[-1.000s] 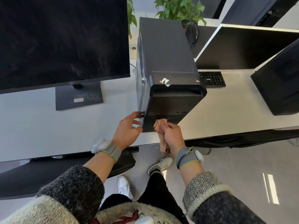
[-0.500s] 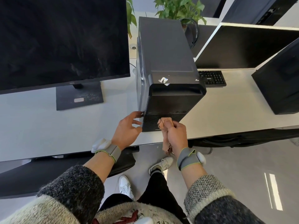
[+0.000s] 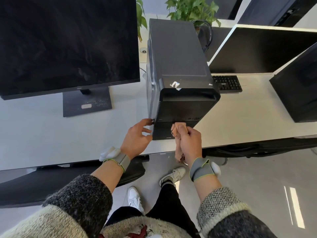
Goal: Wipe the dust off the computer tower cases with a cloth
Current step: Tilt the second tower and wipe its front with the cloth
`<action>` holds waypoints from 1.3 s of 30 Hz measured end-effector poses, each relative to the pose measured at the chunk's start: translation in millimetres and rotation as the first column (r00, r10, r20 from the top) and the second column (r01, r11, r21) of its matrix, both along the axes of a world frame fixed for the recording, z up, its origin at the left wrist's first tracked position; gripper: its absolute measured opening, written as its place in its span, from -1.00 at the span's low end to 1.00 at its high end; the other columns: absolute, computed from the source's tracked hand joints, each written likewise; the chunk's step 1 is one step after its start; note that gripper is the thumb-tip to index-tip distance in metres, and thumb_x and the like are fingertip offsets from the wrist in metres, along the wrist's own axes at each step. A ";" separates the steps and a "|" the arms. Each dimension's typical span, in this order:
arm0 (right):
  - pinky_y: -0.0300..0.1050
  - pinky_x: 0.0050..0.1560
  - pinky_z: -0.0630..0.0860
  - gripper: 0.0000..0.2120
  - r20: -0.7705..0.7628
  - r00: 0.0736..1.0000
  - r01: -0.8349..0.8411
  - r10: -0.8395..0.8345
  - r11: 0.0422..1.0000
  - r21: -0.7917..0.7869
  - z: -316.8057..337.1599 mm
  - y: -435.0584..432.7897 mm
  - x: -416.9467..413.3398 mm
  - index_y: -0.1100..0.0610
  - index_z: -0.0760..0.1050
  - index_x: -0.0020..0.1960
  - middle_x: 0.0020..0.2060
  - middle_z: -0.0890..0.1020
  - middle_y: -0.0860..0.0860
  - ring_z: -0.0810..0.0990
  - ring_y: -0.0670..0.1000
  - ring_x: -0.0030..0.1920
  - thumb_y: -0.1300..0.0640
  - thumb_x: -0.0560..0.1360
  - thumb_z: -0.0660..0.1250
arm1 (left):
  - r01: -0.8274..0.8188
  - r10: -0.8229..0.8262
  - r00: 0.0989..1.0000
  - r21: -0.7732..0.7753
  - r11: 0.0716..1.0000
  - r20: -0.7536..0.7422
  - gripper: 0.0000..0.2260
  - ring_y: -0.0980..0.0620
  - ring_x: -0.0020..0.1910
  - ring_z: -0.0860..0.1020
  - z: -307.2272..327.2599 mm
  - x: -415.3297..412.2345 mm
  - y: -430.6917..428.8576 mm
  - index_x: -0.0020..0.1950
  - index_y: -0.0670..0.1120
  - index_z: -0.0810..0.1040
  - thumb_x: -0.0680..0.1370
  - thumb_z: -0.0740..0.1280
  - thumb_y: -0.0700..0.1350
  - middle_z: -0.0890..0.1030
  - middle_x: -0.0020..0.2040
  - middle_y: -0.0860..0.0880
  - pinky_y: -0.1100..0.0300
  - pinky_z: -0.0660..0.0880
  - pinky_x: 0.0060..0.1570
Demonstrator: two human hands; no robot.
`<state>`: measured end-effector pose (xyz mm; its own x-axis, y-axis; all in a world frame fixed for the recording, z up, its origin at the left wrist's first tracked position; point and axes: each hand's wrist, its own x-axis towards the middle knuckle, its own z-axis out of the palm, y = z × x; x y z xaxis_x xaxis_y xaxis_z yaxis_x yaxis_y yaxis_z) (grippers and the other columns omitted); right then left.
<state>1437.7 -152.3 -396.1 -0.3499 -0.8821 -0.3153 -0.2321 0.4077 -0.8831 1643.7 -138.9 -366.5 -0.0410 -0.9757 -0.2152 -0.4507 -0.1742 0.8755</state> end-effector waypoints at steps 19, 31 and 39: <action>-0.04 -0.05 0.54 -0.77 -0.054 0.994 -0.084 0.090 0.990 0.116 10.6 -9.5 -15.0 0.07 0.68 -0.18 -0.21 0.71 0.03 0.67 0.12 -0.09 0.03 0.61 0.39 | -0.024 0.024 1.000 0.012 1.000 0.009 -0.49 0.10 0.17 0.61 -8.2 -3.1 -1.1 0.45 0.04 0.47 0.55 0.35 -0.33 0.58 0.31 0.09 0.15 0.56 0.15; -0.22 -0.34 0.35 -0.68 -0.051 0.996 -0.075 0.077 0.996 0.039 12.8 -4.2 -25.2 0.20 0.57 -0.23 -0.31 0.59 0.13 0.49 0.14 -0.25 0.07 0.64 0.30 | -0.148 0.139 0.981 0.058 0.987 0.138 -0.57 0.08 0.17 0.60 8.8 -33.3 -9.2 0.42 -0.01 0.47 0.55 0.37 -0.24 0.59 0.28 0.09 0.26 0.51 0.00; -0.12 -0.12 0.55 -0.72 0.062 0.961 -0.275 0.270 0.958 0.082 -3.0 -9.8 -6.2 0.20 0.68 -0.16 -0.24 0.71 0.08 0.67 0.14 -0.14 0.09 0.62 0.32 | -0.226 0.211 0.959 0.061 0.972 0.187 -0.54 0.11 0.13 0.65 0.5 -39.1 -0.1 0.40 -0.01 0.49 0.53 0.40 -0.28 0.60 0.29 0.07 0.19 0.55 0.07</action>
